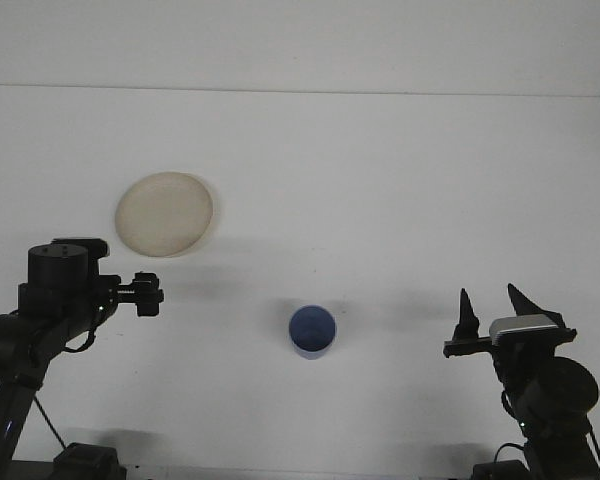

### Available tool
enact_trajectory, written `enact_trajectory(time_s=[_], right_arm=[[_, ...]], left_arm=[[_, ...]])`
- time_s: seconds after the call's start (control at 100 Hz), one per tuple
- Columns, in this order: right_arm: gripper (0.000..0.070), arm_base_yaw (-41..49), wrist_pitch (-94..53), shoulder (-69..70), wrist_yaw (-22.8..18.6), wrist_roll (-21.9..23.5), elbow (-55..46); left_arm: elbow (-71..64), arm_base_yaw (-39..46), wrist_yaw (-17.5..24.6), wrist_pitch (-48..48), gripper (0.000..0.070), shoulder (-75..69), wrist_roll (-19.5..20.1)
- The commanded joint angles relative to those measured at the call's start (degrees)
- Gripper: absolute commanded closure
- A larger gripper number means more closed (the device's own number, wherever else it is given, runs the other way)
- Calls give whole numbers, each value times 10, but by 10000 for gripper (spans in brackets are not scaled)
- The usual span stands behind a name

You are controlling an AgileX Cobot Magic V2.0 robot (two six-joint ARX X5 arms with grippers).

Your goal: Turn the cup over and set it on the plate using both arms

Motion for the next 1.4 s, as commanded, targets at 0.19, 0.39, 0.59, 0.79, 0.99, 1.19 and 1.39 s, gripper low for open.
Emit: enact_trajectory(time_s=[0.19,0.39,0.59,0.79,0.99,1.19,1.39], right_arm=[[207,1,7,2,0,7,6],[207,1,7,2,0,8,6],[207,1,7,2,0,8,6],[207,1,5,2,0,8,6],[207,1,4,2,0,8,6],[207,1,4,2,0,8,6],[207,1,4,2,0,8,6]], left_arm=[[97,-104,43,-18,185,74,-30],[182,-205,44,-35,186,178,-27],[227,-294,43,-39,187,275,-26],[233,-357,43,-39,187,337,-22],[233,-389,43,-32,187,384,-20],[233,-395,43,-14,188,433,-16],[233,-395,43,-17,292,472,-16]])
